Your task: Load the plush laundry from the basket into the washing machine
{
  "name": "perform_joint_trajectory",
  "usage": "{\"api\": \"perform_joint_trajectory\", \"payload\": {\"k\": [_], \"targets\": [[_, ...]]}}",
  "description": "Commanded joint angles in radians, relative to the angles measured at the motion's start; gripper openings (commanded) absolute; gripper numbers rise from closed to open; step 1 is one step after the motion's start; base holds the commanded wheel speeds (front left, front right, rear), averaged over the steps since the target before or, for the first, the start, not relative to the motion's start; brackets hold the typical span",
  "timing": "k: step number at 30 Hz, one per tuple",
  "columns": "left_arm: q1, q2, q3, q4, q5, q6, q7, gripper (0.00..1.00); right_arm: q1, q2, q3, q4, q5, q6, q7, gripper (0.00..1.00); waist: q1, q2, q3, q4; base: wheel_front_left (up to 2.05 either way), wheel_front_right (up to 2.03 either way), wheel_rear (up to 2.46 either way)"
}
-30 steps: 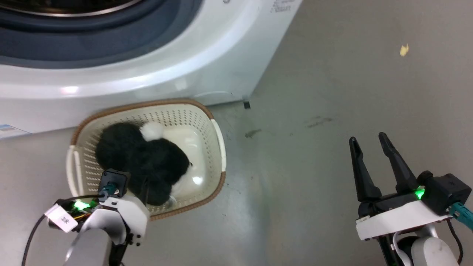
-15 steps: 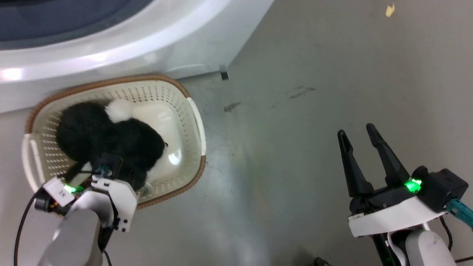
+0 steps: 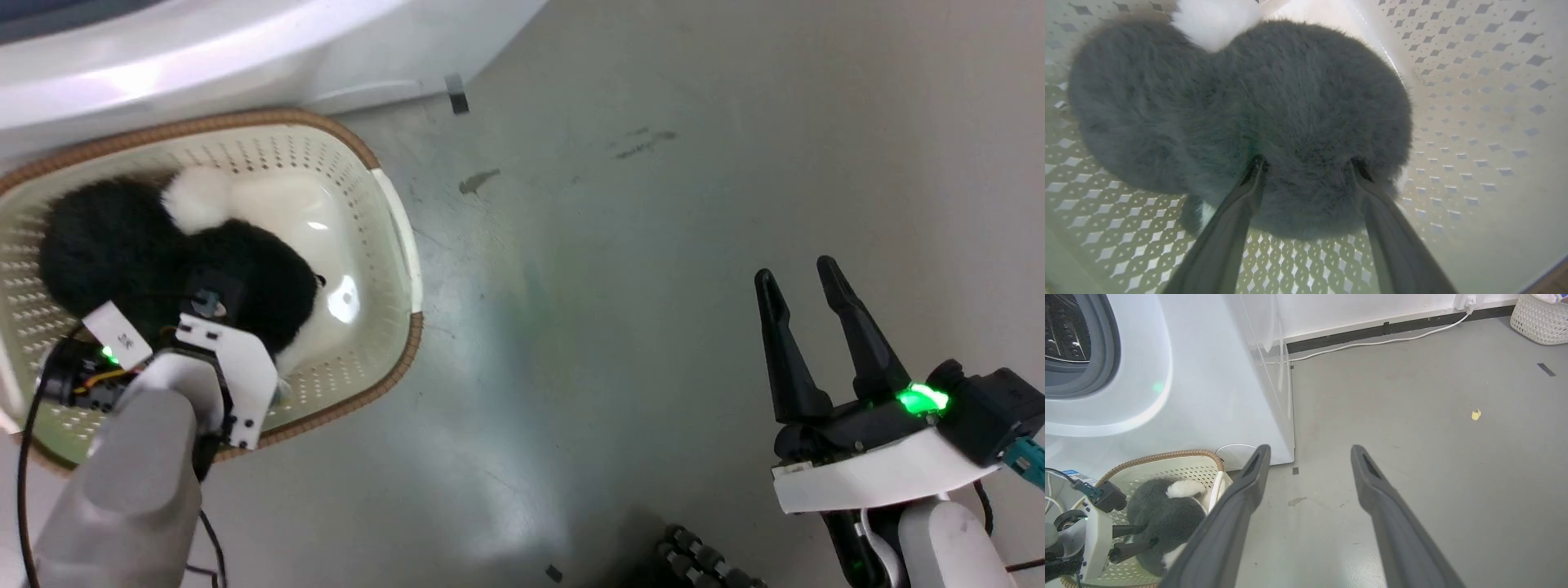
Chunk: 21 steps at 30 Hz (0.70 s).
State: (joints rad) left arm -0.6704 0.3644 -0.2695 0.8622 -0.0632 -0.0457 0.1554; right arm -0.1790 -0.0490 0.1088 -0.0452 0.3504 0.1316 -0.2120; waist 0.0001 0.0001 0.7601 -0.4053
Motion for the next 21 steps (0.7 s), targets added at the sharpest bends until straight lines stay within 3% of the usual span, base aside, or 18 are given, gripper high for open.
{"api": "perform_joint_trajectory", "payload": {"k": [1, 18, 19, 20, 21], "targets": [[-0.034, 0.014, -0.005, 0.031, -0.006, 0.005, 0.01, 1.0, -0.022, -0.001, 0.004, -0.008, 0.014, -0.001, -0.01, 1.0, -0.0001, -0.0001, 0.021, -0.012, 0.0, 0.0, 0.0], [-0.175, 0.075, -0.057, 0.254, -0.046, 0.006, 0.049, 1.0, -0.046, -0.001, 0.02, -0.007, 0.082, -0.001, -0.045, 1.0, -0.0001, -0.0001, 0.143, -0.081, 0.0, 0.0, 0.0], [-0.179, 0.079, -0.059, 0.263, -0.05, 0.005, 0.04, 0.16, -0.05, -0.001, 0.021, -0.006, 0.084, -0.001, -0.047, 1.0, -0.0001, -0.0001, 0.148, -0.086, 0.0, 0.0, 0.0], [-0.183, 0.084, -0.062, 0.271, -0.054, 0.003, 0.029, 0.0, -0.053, -0.001, 0.023, -0.005, 0.086, -0.001, -0.049, 1.0, -0.0001, -0.0001, 0.151, -0.092, 0.0, 0.0, 0.0], [-0.18, 0.086, -0.06, 0.274, -0.058, 0.003, 0.017, 0.0, -0.056, -0.001, 0.025, -0.003, 0.084, -0.001, -0.05, 1.0, -0.0001, -0.0001, 0.147, -0.095, 0.0, 0.0, 0.0]]}}
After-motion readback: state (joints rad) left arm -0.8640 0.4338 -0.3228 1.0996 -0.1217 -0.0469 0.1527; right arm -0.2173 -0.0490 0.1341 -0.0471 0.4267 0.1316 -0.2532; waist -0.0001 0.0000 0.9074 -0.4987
